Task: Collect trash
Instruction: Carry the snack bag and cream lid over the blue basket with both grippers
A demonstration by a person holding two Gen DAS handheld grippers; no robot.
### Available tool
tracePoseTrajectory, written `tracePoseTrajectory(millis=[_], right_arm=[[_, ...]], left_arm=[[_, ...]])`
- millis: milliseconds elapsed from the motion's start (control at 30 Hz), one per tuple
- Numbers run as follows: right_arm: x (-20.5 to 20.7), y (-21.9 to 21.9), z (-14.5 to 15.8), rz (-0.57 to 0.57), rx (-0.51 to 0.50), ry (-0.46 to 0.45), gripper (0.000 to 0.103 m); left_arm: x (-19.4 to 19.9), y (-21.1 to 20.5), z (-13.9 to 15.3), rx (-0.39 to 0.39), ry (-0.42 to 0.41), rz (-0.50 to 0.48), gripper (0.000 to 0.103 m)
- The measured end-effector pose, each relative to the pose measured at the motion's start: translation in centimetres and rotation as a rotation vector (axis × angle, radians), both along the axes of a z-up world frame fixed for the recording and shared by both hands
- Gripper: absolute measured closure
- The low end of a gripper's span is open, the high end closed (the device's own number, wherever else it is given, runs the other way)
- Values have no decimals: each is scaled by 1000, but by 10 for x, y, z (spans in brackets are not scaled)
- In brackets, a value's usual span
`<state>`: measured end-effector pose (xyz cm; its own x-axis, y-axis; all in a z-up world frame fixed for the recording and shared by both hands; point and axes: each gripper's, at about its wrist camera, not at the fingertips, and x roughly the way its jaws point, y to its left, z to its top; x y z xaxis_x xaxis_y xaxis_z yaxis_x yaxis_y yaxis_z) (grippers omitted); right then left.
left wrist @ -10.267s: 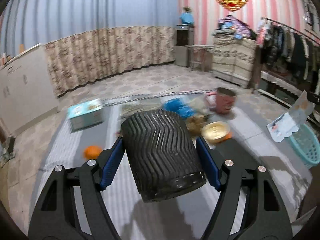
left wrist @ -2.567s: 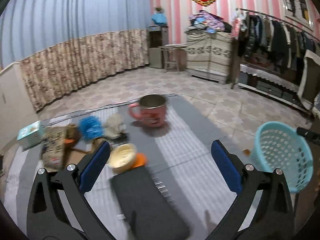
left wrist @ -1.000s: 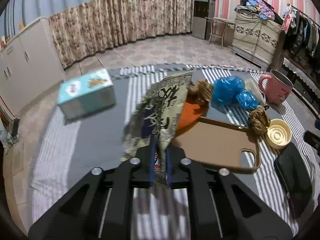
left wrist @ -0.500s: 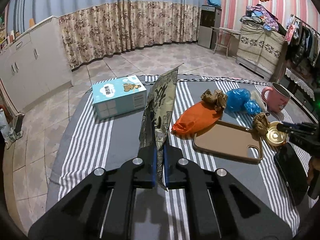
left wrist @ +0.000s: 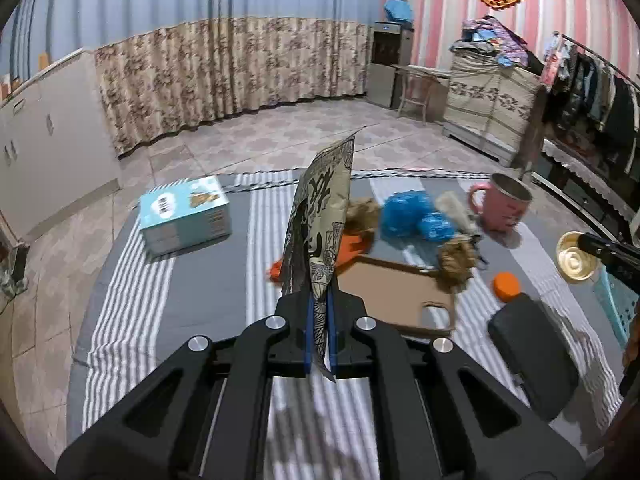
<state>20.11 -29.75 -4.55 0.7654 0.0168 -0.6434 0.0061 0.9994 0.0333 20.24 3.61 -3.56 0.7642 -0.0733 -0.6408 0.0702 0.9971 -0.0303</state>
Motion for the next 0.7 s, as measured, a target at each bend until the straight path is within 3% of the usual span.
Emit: tracePoseTrajectory(millis=[433,700], right_arm=[[-98,-148,6,-272,-37,-42,92],[-118,-205,-3,-375,1,-60,92]], left_arm=[[-18,-107,15,-7,-35,-157,99],[-37,-194,18,13,-58,-266,99]])
